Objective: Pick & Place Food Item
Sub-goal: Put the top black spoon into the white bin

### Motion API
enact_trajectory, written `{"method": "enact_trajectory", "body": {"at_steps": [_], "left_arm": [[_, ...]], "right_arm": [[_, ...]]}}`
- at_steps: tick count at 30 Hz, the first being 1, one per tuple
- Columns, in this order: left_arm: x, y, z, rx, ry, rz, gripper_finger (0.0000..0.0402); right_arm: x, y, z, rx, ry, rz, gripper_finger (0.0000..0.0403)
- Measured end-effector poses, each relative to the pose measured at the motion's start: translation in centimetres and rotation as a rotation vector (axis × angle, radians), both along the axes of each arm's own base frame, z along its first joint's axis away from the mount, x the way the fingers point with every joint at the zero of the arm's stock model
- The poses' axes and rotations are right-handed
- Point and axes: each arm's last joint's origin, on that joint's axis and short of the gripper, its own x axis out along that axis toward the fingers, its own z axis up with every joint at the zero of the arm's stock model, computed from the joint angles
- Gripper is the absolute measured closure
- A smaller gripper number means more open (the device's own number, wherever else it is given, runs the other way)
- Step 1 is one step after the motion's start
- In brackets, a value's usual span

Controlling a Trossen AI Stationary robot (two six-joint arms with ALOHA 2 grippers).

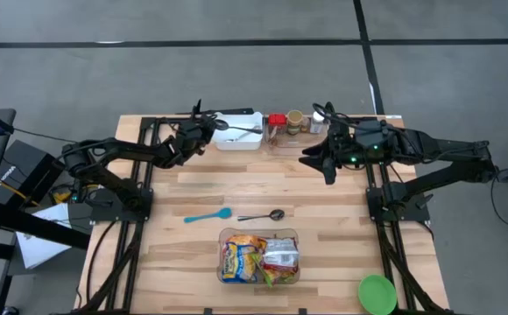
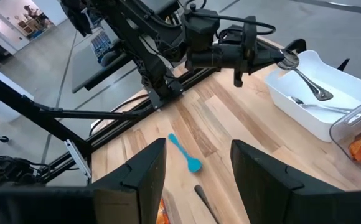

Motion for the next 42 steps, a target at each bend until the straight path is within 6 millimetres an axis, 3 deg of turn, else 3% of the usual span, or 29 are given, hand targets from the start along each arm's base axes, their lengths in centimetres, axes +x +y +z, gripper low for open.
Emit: {"method": "enact_trajectory", "body": {"at_steps": [4, 15, 26, 42], "left_arm": [[-0.1, 0.1, -0.2, -0.022, -0.029, 0.080, 0.0401], [1.5, 1.2, 0.9, 0.007, 0.109, 0.108, 0.0401], [1.9, 1.5, -1.1, -0.022, 0.200, 0.063, 0.0401], [1.4, 2.5, -1.3, -0.023, 0.228, 0.057, 0.0401]], "right_arm": [[0.0, -0.1, 0.0, -0.009, 0.002, -0.001, 0.0228], [0.0, -0.5, 0.0, -0.010, 0.003, -0.022, 0.0228], [-0.2, -0.5, -0.5, 0.006, 0.057, -0.028, 0.0228], [-0.3, -0.5, -0.5, 0.007, 0.060, -0.029, 0.0228]]}}
